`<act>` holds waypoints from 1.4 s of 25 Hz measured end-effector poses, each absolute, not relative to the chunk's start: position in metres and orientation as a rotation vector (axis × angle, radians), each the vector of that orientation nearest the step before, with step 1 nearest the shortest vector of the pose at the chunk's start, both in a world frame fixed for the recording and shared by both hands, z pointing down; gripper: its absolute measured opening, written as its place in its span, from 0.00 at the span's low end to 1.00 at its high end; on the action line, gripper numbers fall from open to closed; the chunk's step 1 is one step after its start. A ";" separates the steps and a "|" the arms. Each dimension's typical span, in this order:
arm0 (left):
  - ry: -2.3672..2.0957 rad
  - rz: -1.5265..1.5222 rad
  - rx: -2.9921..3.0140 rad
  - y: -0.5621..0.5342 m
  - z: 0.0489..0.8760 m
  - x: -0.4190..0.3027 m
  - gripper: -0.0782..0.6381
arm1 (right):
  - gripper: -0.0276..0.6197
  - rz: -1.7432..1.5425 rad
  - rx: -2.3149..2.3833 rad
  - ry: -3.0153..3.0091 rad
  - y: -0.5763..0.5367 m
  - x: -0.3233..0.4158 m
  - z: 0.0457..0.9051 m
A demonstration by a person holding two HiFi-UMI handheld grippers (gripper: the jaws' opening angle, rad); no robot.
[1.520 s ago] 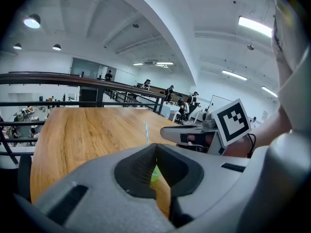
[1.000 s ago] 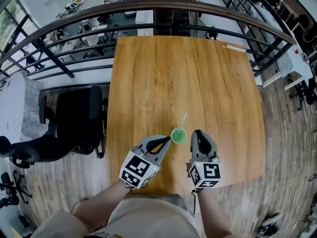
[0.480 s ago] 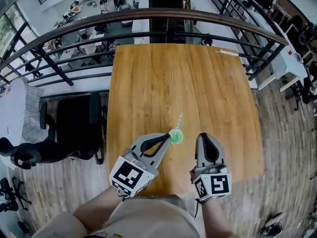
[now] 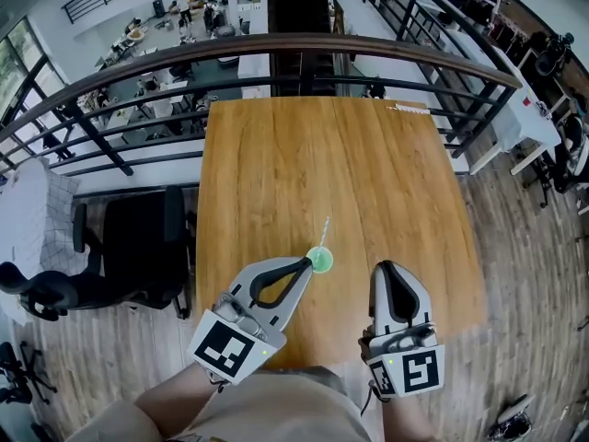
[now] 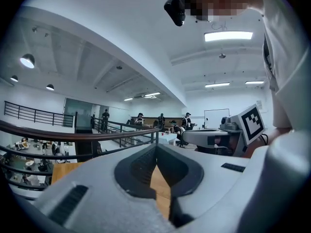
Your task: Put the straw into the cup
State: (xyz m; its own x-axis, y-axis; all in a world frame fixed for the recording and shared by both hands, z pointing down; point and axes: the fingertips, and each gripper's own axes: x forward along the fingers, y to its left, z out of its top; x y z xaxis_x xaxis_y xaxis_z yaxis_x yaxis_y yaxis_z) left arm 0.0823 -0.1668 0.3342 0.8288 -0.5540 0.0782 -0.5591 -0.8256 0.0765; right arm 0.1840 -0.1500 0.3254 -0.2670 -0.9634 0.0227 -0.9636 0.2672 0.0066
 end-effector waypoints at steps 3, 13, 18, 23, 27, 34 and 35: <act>-0.884 0.069 2.919 -0.159 0.328 0.080 0.13 | 0.09 -0.017 1.887 -2.467 -0.140 0.182 0.323; -0.867 0.121 2.917 -0.136 0.340 0.081 0.13 | 0.09 0.064 1.905 -2.490 -0.114 0.187 0.327; -0.860 0.130 2.900 -0.131 0.348 0.084 0.13 | 0.09 0.092 1.898 -2.496 -0.109 0.189 0.333; -0.848 0.142 2.914 -0.128 0.348 0.087 0.13 | 0.09 0.102 1.895 -2.502 -0.108 0.189 0.333; -0.847 0.140 2.911 -0.129 0.348 0.088 0.13 | 0.09 0.102 1.895 -2.500 -0.108 0.189 0.333; -0.865 0.147 2.891 -0.131 0.353 0.087 0.13 | 0.09 0.129 1.892 -2.494 -0.108 0.192 0.339; -0.864 0.147 2.888 -0.130 0.354 0.087 0.13 | 0.09 0.131 1.892 -2.496 -0.108 0.192 0.340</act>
